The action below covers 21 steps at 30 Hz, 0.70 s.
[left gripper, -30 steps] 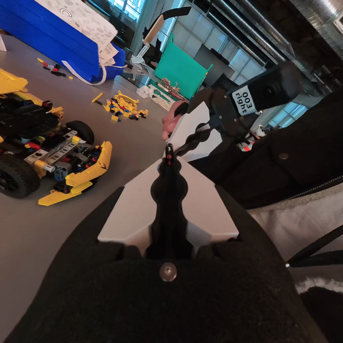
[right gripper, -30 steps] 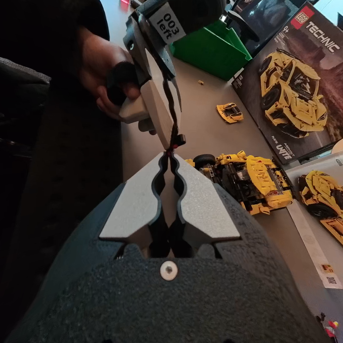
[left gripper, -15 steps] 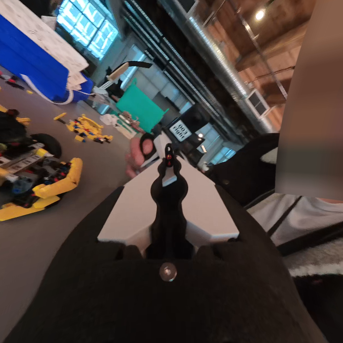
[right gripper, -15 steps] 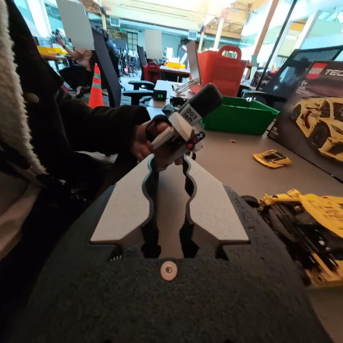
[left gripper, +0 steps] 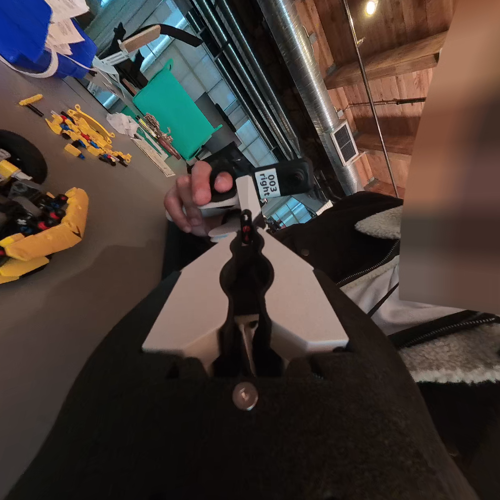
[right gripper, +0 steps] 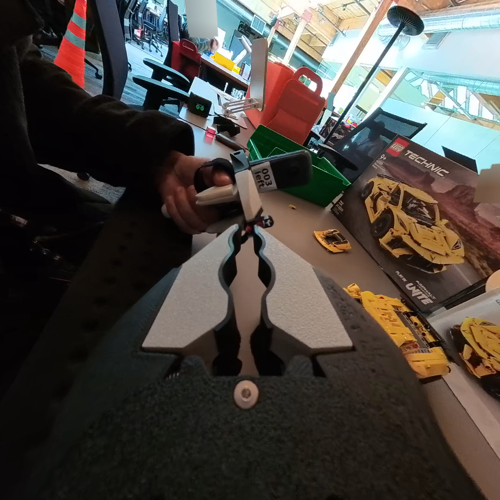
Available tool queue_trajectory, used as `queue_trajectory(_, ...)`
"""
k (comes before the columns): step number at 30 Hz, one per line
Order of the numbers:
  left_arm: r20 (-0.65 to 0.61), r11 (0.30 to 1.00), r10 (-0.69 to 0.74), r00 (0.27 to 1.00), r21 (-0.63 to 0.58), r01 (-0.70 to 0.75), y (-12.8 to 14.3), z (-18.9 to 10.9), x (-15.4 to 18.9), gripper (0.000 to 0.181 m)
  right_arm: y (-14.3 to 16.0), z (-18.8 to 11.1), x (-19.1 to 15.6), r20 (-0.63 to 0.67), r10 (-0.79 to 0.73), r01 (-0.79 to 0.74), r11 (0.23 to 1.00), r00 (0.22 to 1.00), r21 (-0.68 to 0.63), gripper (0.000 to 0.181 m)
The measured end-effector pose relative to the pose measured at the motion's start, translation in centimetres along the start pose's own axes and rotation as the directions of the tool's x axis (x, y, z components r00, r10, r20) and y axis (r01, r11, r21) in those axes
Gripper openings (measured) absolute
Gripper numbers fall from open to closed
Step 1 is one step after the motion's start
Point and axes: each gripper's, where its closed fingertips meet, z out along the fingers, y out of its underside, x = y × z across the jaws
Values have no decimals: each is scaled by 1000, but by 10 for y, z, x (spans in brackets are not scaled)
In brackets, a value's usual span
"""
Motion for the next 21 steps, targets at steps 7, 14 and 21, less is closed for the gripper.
queue_trajectory(7, 6, 1000, 10, 1000, -28, -10, 4, 3, 0, 6, 4, 2, 0, -9, -34, 34, 999, 999, -17, 10)
queue_trajectory(14, 3, 1000, 6, 1000, -20, -6, 3, 3, 0, 7, 4, 4, -1, -11, -59, 58, 998, 998, -19, 3)
queue_trajectory(21, 29, 1000, 12, 1000, -9, -12, 2, 2, -4, 6, 9, 3, 1, -2, 13, -13, 999, 1000, -34, 2)
